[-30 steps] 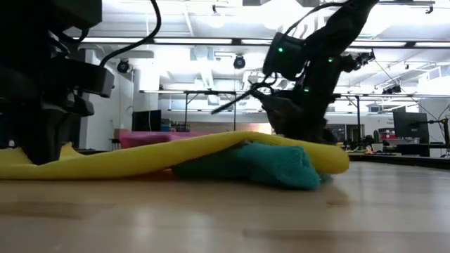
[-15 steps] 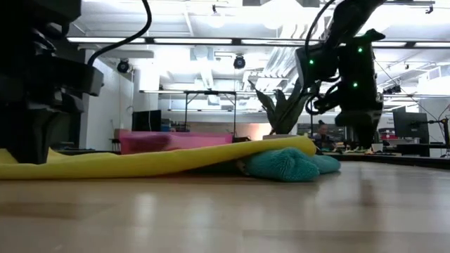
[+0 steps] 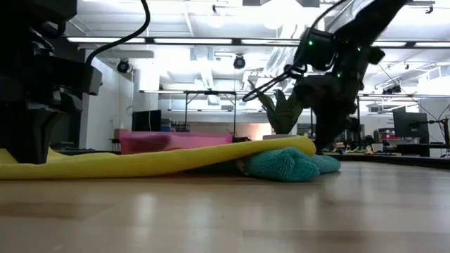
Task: Fold microfiber towels
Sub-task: Adjust the blue microfiber towel
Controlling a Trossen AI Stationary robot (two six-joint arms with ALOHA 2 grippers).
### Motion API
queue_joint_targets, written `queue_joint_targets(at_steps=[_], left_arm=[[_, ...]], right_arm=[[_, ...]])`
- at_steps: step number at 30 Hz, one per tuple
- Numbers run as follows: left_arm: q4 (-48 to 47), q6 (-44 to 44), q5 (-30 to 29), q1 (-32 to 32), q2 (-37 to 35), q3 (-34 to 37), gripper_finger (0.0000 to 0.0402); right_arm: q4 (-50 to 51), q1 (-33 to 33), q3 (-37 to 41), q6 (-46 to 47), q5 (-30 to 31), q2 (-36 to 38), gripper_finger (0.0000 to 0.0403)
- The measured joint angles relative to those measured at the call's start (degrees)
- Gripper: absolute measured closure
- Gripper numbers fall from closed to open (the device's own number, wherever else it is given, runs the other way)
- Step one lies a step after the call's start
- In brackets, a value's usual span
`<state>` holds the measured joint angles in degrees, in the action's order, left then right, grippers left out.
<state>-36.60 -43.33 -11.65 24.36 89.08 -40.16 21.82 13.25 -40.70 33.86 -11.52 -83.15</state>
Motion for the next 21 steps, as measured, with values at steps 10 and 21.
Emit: queue_joint_targets(at_steps=[10,21], left_arm=[[0.24,0.00,-0.36,-0.02,0.00,0.02,0.0401],[-0.12,-0.02,0.53,0.10,0.00,-0.02,0.0401]], right_arm=[[-18.31,-6.29,2.36,12.56,1.18,-7.27,0.0403],[-5.44,-5.06,1.88,7.73,3.04,-8.79,0.0403]])
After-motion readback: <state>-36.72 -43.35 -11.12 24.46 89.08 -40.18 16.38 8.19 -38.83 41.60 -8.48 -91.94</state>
